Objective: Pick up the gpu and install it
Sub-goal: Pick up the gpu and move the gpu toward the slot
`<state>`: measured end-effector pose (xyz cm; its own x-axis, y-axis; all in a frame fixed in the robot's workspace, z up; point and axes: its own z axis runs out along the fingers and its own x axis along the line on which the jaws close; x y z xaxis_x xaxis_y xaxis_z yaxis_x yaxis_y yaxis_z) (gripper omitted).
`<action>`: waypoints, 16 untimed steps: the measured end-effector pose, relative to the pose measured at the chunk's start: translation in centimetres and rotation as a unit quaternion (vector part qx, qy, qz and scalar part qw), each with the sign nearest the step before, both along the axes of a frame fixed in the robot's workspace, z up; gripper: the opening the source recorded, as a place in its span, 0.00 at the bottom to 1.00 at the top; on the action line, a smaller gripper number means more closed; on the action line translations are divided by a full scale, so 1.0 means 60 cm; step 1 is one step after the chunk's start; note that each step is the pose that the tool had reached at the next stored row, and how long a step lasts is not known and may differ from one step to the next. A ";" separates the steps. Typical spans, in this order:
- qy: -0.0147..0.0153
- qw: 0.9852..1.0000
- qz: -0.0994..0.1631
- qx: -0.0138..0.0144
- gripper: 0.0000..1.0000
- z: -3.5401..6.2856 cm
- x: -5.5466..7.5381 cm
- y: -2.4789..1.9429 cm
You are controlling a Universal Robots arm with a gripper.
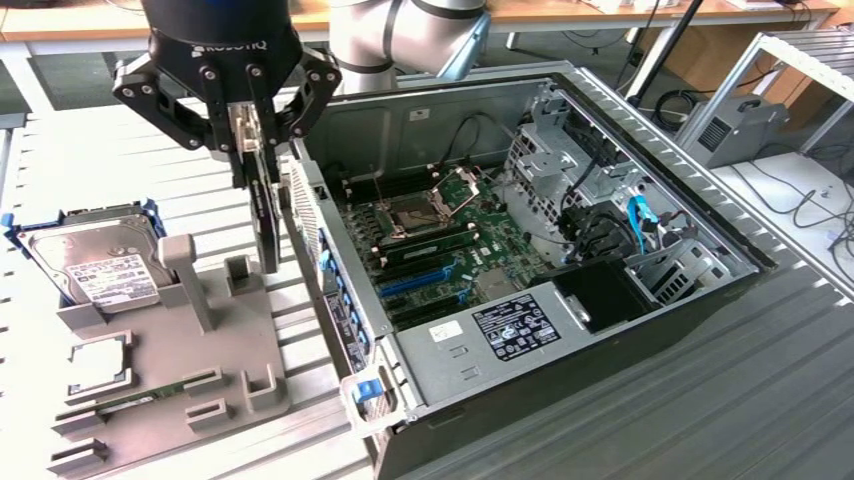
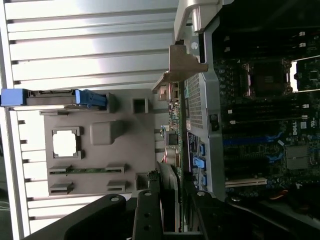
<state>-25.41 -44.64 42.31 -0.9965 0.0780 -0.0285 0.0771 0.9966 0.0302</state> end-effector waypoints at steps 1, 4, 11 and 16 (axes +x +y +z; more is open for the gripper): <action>0.000 1.000 0.000 0.000 0.29 0.000 0.001 0.0000; 0.000 1.000 0.000 0.000 0.29 0.000 0.008 0.0000; 0.000 1.000 0.000 0.000 0.29 0.000 0.019 0.0000; 0.000 1.000 0.000 0.000 0.29 0.000 0.027 0.0000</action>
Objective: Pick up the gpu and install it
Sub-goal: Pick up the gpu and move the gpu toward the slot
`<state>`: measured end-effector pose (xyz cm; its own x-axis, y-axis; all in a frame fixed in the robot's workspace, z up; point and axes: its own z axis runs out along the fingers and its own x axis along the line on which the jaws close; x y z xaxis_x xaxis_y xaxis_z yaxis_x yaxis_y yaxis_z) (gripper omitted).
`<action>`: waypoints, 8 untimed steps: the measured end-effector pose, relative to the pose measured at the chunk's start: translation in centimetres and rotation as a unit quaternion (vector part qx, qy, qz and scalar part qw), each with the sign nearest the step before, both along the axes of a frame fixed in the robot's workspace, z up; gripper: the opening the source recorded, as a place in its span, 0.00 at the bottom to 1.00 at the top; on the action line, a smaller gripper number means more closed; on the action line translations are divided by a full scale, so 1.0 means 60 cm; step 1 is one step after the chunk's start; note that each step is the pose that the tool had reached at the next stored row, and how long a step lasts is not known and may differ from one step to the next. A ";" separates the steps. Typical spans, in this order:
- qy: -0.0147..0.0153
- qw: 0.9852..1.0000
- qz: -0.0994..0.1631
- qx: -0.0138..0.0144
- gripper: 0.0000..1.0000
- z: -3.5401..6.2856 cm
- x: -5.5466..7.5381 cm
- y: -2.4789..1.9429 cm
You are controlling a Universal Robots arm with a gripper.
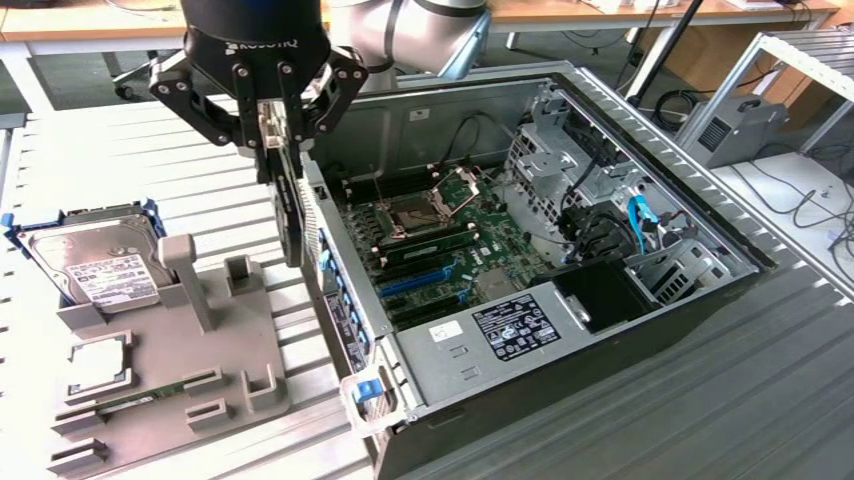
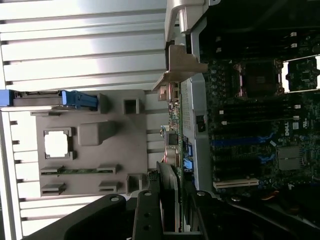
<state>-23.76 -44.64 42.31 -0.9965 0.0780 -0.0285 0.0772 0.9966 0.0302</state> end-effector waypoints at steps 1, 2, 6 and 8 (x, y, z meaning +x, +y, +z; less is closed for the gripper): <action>0.000 1.000 0.000 0.000 0.29 0.000 0.002 0.0000; 0.000 1.000 0.000 0.000 0.29 0.000 0.003 0.0000; 0.000 1.000 0.000 0.000 0.29 0.000 0.009 0.0000; 0.000 1.000 0.000 0.000 0.29 0.000 0.012 0.0000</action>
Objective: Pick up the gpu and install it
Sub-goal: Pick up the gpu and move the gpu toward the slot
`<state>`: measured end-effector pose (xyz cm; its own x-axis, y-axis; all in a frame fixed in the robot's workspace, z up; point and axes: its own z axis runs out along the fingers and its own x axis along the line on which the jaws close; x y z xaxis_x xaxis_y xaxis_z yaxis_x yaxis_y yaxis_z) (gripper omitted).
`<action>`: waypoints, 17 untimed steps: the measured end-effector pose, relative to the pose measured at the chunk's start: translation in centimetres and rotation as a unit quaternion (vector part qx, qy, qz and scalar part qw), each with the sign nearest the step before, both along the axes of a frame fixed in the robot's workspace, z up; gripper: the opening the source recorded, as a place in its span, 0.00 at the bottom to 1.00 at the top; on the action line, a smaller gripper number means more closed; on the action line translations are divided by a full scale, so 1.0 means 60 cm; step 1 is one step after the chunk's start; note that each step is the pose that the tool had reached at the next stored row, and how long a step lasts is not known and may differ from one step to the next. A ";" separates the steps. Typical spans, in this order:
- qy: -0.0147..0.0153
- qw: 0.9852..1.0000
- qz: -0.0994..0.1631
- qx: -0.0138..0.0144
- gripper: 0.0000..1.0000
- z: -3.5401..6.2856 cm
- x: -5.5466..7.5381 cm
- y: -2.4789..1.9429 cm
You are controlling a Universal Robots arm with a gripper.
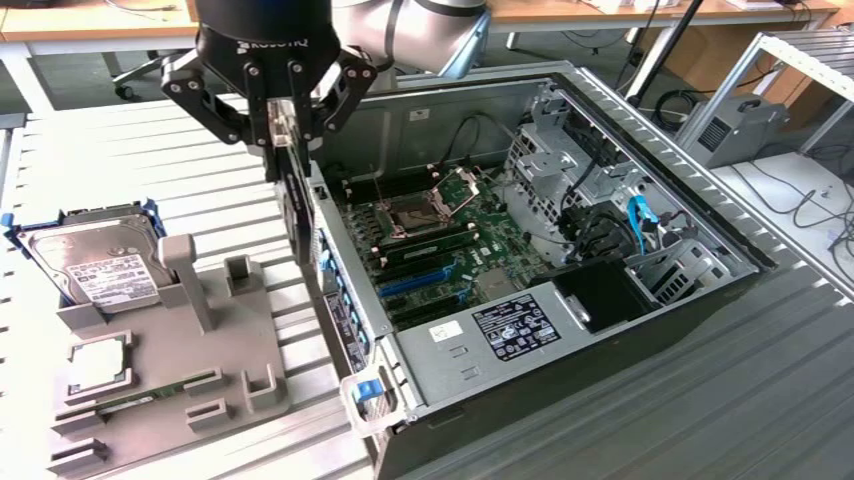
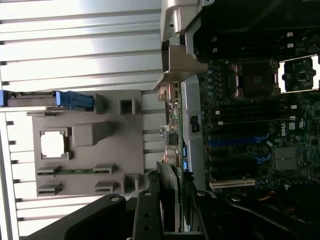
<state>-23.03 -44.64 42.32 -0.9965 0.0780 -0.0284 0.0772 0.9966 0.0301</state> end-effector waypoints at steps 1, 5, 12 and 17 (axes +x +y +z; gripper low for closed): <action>0.000 1.000 0.000 0.000 0.29 0.000 0.001 0.0000; 0.000 1.000 0.000 0.000 0.29 0.000 0.008 0.0000; 0.000 1.000 0.000 0.000 0.29 0.000 0.020 0.0000; 0.000 1.000 0.000 0.000 0.29 0.000 0.029 0.0000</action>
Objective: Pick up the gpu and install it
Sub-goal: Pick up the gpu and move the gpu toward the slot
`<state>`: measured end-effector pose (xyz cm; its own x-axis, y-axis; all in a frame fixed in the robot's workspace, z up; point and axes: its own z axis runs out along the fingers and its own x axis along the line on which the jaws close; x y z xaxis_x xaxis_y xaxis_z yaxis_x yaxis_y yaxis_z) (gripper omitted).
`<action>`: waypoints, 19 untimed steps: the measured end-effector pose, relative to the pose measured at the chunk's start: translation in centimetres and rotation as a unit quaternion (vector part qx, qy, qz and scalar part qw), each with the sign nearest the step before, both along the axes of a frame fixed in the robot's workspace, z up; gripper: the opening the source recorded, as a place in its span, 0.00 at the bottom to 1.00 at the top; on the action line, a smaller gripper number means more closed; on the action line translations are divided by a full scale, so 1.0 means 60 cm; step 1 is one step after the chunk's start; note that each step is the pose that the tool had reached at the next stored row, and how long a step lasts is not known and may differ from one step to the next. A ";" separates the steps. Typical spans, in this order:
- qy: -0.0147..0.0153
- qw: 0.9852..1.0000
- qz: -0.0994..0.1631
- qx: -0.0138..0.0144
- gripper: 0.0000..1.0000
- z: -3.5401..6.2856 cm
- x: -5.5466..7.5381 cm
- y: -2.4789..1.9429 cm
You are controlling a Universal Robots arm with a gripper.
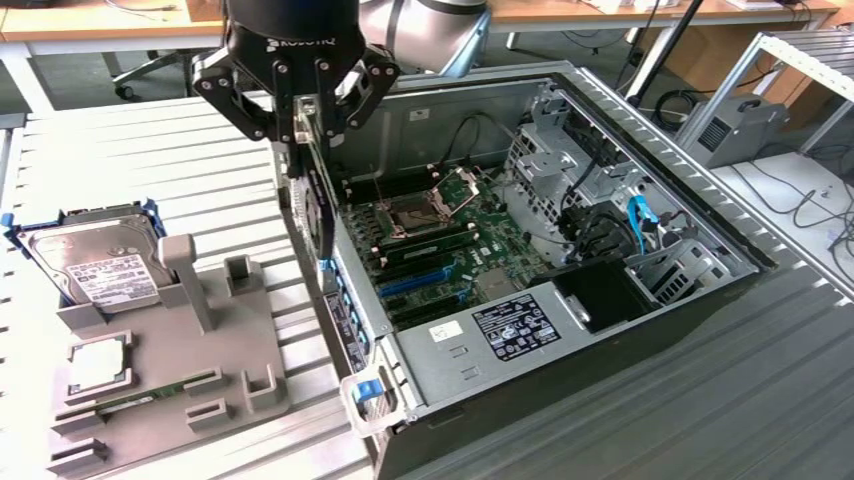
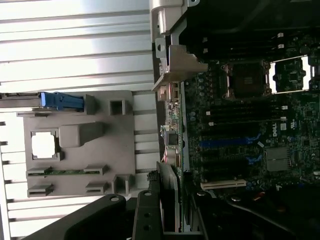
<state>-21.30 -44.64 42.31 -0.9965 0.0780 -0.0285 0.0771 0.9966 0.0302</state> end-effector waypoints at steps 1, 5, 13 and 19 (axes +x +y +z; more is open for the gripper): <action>0.000 1.000 0.000 0.000 0.29 0.000 0.002 0.0000; 0.000 1.000 0.000 0.000 0.29 0.000 0.012 0.0000; 0.000 1.000 0.000 0.000 0.29 0.000 0.031 0.0000; 0.000 1.000 0.000 0.000 0.29 0.000 0.043 0.0000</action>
